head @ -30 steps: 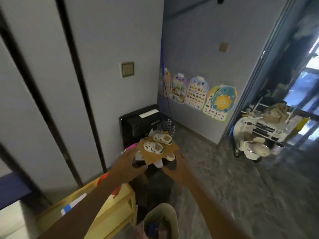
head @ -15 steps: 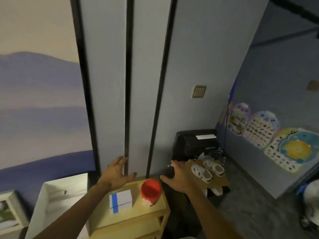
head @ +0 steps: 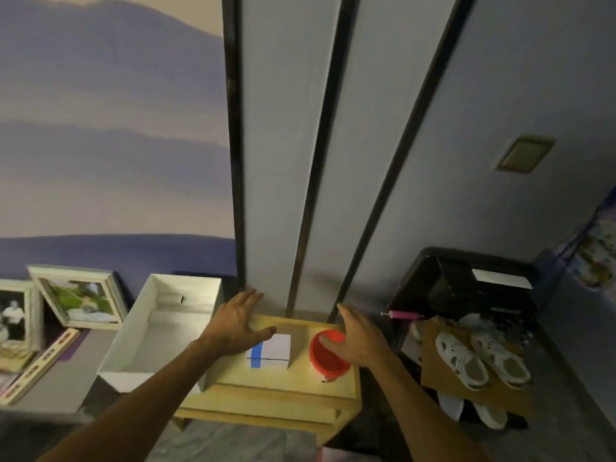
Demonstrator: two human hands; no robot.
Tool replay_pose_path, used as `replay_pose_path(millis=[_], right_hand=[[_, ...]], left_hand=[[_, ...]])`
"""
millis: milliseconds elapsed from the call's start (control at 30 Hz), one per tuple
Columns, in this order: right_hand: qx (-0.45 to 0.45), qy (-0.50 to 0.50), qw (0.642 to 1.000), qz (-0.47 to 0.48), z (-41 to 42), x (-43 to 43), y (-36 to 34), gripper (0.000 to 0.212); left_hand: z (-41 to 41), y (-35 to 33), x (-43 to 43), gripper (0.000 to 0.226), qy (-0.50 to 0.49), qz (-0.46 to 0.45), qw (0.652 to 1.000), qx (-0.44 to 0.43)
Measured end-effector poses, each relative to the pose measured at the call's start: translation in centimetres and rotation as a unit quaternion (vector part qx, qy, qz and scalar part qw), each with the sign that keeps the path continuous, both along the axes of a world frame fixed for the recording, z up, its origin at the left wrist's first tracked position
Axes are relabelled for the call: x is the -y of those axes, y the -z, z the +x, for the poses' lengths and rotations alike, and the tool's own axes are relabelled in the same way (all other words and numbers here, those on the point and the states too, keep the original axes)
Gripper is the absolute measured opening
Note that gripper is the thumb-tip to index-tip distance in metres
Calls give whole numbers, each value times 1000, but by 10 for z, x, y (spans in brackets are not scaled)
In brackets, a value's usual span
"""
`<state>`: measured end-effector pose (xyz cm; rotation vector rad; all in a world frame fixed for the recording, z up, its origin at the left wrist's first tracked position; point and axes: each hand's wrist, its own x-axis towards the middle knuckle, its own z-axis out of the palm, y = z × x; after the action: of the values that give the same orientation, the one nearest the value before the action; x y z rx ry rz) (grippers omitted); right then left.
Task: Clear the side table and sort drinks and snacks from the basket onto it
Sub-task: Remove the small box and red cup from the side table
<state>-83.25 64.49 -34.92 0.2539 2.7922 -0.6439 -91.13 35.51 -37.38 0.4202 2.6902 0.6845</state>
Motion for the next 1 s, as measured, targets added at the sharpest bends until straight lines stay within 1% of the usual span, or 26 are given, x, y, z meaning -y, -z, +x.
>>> replay_pose_path(millis=[133, 233, 333, 433, 533, 633, 767, 1000], right_hand=[[6, -37, 999, 25, -28, -28, 82, 109], [-2, -66, 997, 43, -43, -42, 149, 115], [-37, -90, 990, 100, -47, -44, 204, 124], [-41, -80, 989, 119, -48, -40, 242, 138], [-67, -57, 989, 117, -50, -36, 256, 137], [-68, -42, 990, 118, -48, -32, 254, 134], [-56, -30, 993, 103, -36, -27, 232, 132], [-79, 37, 992, 95, 8, -23, 136, 127]], left_hand=[[-16, 59, -27, 105, 12, -51, 999, 14], [-32, 118, -41, 103, 34, -76, 996, 20], [-46, 181, -42, 108, 75, -109, 991, -2], [-53, 232, -37, 115, 120, -140, 983, -20], [-54, 260, -35, 117, 143, -155, 976, -48], [-57, 265, -34, 106, 131, -145, 978, -67], [-52, 241, -29, 101, 88, -98, 990, -48], [-33, 139, -38, 95, 100, -2, 994, -50]])
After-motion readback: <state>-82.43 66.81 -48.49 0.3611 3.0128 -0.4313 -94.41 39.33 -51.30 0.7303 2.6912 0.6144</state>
